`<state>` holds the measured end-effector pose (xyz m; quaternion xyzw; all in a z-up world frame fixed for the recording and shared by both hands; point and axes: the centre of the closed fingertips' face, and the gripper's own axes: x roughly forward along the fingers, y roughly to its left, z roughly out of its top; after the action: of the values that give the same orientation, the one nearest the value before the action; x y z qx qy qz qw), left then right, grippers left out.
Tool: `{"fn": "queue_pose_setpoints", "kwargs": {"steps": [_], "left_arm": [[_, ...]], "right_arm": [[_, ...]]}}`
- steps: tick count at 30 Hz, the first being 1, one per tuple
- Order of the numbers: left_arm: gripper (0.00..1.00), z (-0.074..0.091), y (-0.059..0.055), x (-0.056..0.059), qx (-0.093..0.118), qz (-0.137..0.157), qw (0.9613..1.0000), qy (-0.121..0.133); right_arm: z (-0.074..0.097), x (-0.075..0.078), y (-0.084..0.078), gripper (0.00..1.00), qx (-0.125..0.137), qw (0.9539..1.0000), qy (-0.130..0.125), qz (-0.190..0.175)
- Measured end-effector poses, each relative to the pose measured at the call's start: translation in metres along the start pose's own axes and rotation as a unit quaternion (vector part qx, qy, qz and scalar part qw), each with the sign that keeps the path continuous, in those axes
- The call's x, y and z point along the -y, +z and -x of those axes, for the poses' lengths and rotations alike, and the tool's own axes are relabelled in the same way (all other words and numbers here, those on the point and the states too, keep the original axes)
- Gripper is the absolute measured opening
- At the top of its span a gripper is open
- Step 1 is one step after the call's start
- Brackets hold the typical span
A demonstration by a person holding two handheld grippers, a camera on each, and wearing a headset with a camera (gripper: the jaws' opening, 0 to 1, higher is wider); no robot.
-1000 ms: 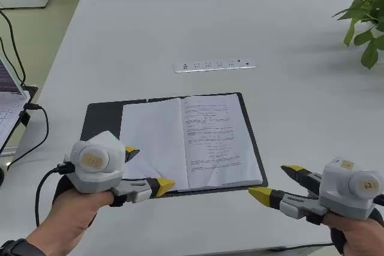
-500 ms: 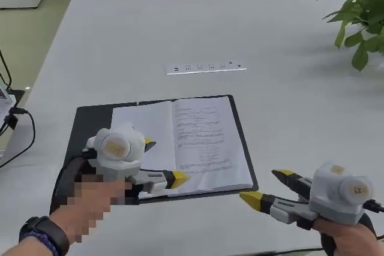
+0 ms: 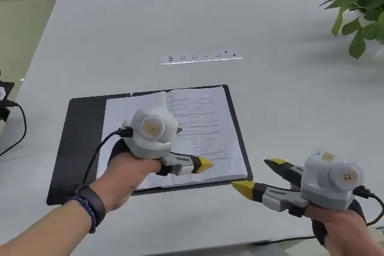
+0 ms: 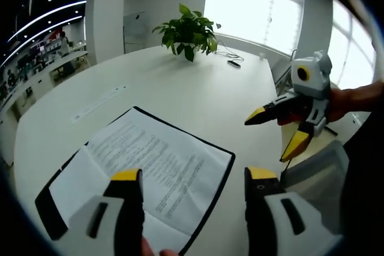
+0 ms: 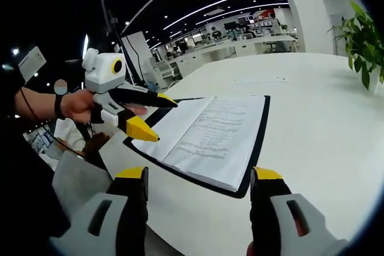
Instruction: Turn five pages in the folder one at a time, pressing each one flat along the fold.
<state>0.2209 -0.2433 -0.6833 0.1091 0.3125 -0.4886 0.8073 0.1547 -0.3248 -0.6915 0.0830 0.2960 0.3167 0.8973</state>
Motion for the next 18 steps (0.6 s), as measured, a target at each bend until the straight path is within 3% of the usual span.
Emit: {"fn": "queue_pose_setpoints", "kwargs": {"steps": [7,12,18], "left_arm": [[0.68,-0.023,0.001,0.010,-0.011,-0.001,0.9999,-0.013],[0.69,-0.042,0.001,0.009,-0.020,0.001,0.9998,-0.008],[0.69,-0.062,-0.007,0.016,-0.037,-0.001,0.9992,-0.014]], "right_arm": [[0.002,0.005,-0.002,0.68,0.000,1.0000,-0.001,-0.004],[0.002,0.009,-0.007,0.68,-0.003,0.9999,-0.001,-0.010],[0.003,0.009,-0.013,0.69,-0.009,0.9999,0.001,-0.013]]}}
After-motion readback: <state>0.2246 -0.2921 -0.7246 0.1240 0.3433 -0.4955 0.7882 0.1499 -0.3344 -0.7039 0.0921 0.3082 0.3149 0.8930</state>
